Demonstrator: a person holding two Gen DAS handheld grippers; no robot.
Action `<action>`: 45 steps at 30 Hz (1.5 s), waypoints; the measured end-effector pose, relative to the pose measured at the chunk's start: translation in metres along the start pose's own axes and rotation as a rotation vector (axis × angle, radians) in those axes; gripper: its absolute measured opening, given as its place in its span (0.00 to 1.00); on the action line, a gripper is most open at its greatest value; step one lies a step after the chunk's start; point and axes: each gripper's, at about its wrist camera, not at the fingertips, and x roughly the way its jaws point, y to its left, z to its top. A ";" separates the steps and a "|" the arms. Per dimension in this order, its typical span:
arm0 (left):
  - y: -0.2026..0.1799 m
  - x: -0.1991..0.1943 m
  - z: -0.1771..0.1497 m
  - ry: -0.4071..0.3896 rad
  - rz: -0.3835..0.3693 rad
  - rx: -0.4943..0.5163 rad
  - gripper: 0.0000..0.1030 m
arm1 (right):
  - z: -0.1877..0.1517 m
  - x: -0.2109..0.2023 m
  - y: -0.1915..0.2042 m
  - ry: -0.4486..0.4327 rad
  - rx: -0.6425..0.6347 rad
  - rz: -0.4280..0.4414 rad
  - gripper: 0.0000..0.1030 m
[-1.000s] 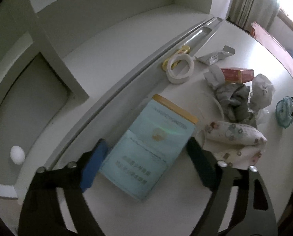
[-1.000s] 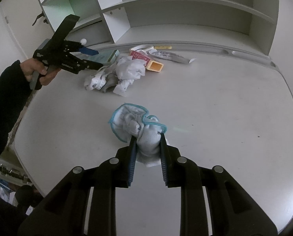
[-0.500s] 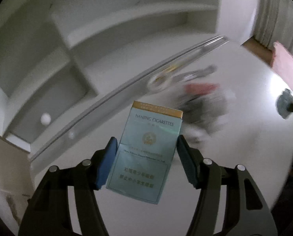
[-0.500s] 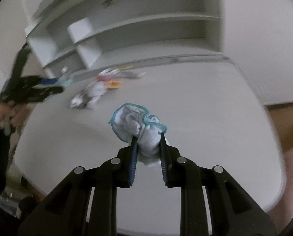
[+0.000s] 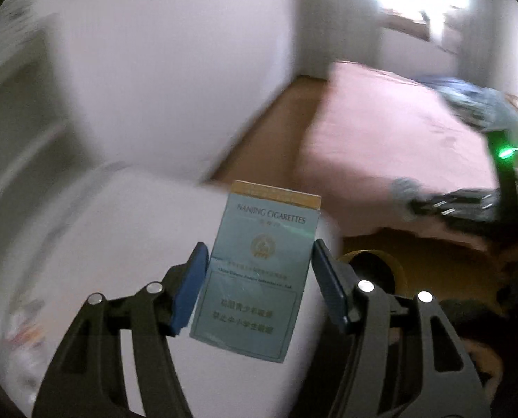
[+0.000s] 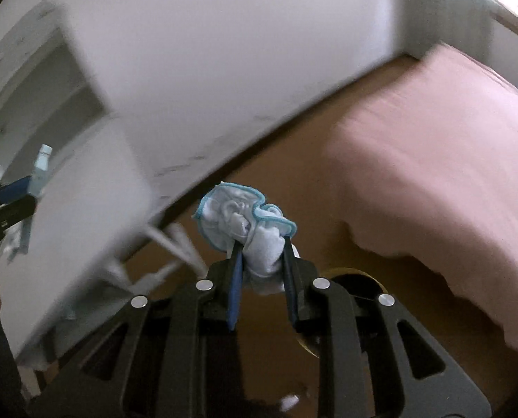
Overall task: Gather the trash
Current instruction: 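Carry cigarette box and cloth over the bin and open both tools to drop them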
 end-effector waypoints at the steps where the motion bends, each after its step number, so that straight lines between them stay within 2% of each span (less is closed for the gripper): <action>1: -0.018 0.013 0.005 0.000 -0.030 0.022 0.58 | -0.005 0.000 -0.017 0.007 0.032 -0.016 0.20; 4: -0.078 0.066 0.011 0.029 -0.125 0.076 0.58 | -0.023 0.008 -0.067 0.039 0.121 -0.076 0.20; 6: -0.101 0.100 0.007 0.054 -0.168 0.086 0.58 | -0.034 0.020 -0.092 0.068 0.170 -0.094 0.20; 11: -0.137 0.186 -0.014 0.142 -0.208 0.127 0.58 | -0.060 0.072 -0.141 0.179 0.273 -0.124 0.20; 14: -0.131 0.233 -0.014 0.196 -0.213 0.122 0.58 | -0.075 0.098 -0.151 0.237 0.308 -0.126 0.20; 18: -0.135 0.264 -0.016 0.241 -0.212 0.106 0.58 | -0.083 0.116 -0.153 0.283 0.310 -0.120 0.20; 25: -0.135 0.283 -0.017 0.272 -0.216 0.077 0.58 | -0.080 0.118 -0.161 0.293 0.318 -0.109 0.22; 29: -0.134 0.276 -0.019 0.278 -0.214 0.071 0.58 | -0.081 0.117 -0.161 0.277 0.330 -0.100 0.51; 36: -0.140 0.280 -0.017 0.292 -0.216 0.064 0.58 | -0.081 0.112 -0.164 0.261 0.341 -0.085 0.51; 43: -0.152 0.286 -0.012 0.307 -0.271 0.086 0.58 | -0.079 0.096 -0.172 0.221 0.375 -0.101 0.56; 45: -0.159 0.288 -0.010 0.312 -0.281 0.103 0.66 | -0.079 0.090 -0.174 0.206 0.386 -0.108 0.58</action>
